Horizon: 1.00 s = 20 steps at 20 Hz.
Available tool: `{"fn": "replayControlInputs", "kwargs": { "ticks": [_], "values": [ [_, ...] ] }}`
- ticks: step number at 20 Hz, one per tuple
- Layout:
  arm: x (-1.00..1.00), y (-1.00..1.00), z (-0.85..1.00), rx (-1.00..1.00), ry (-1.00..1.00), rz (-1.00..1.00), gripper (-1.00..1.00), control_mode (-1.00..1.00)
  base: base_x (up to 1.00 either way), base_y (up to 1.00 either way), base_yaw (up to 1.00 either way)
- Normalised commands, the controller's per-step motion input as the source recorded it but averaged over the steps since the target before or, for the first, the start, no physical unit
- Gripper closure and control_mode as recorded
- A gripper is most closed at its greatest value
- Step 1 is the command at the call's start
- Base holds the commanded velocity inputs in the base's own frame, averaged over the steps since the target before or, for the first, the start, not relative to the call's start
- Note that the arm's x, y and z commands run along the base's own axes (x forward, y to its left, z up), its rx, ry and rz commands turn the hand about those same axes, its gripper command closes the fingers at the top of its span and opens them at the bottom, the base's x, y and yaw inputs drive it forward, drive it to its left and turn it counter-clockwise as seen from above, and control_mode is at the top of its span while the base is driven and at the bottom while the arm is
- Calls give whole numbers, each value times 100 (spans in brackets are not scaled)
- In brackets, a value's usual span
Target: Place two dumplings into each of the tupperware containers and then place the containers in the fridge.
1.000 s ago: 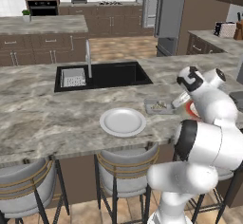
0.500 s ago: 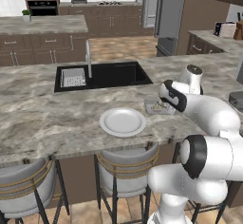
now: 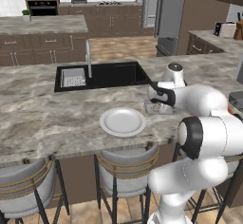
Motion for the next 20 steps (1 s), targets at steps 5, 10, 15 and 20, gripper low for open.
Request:
{"fn": "replayControlInputs", "kwargs": {
  "ticks": [5, 10, 15, 20],
  "values": [
    [2, 1, -31, -8, 0, 21, -100, -100, 0, 0, 0],
    [17, 10, -27, -15, 6, 13, -100, -100, 0, 0, 0],
    [31, 0, -35, -15, 13, 9, -100, -100, 0, 0, 0],
    [10, 0, -21, 0, 0, 0, -100, -100, 0, 0, 0]
  ]
}}
